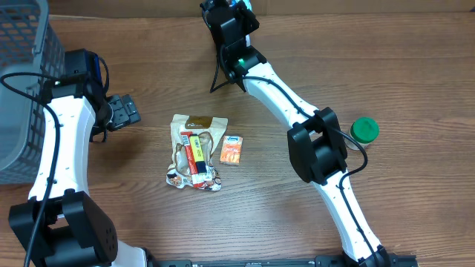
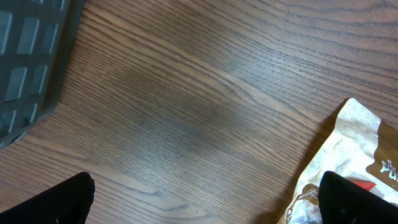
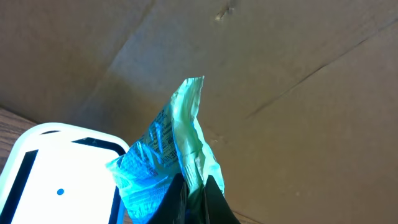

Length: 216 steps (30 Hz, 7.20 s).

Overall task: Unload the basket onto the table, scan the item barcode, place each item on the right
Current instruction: 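Hold the wipes pack in front of the white scanner, then carry the wipes pack right and lower it beside the jar, then release the wipes pack and move the right gripper to the tissue pack, then grasp the orange-white tissue pack with the right gripper and lift it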

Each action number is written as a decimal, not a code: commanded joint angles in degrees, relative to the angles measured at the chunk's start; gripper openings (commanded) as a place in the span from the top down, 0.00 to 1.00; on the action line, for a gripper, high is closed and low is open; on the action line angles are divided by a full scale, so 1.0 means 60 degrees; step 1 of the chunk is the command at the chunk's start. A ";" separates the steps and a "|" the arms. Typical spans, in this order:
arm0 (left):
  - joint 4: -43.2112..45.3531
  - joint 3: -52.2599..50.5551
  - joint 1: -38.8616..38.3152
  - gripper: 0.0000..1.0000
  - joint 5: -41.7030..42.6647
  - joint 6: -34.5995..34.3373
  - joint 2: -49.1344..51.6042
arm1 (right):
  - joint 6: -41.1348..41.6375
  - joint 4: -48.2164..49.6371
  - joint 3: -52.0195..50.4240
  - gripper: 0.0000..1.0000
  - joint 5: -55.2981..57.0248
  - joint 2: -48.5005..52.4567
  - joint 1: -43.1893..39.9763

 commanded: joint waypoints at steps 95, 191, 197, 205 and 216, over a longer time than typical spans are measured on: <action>0.0011 0.0135 -0.0007 0.00 -0.0011 0.0146 0.0080 | 0.6575 -1.3588 -0.3949 0.96 -0.5359 -0.3738 -0.3166; 0.0011 0.0135 -0.0007 0.00 -0.0015 0.0146 0.0080 | 0.9766 -0.7974 -0.8040 0.65 -1.1369 -0.4601 0.0153; 0.0011 0.0135 -0.0007 0.00 -0.0015 0.0146 0.0080 | 0.9748 -0.7664 -0.8247 0.81 -1.1384 -0.4601 0.0153; 0.0011 0.0135 -0.0007 0.00 -0.0015 0.0146 0.0080 | 0.9679 -0.7271 -0.8247 0.96 -1.1482 -0.4601 0.0095; 0.0011 0.0135 -0.0022 0.00 -0.0015 0.0146 0.0080 | 0.6076 -0.7934 -0.8244 0.96 -1.7351 -0.4827 -0.1577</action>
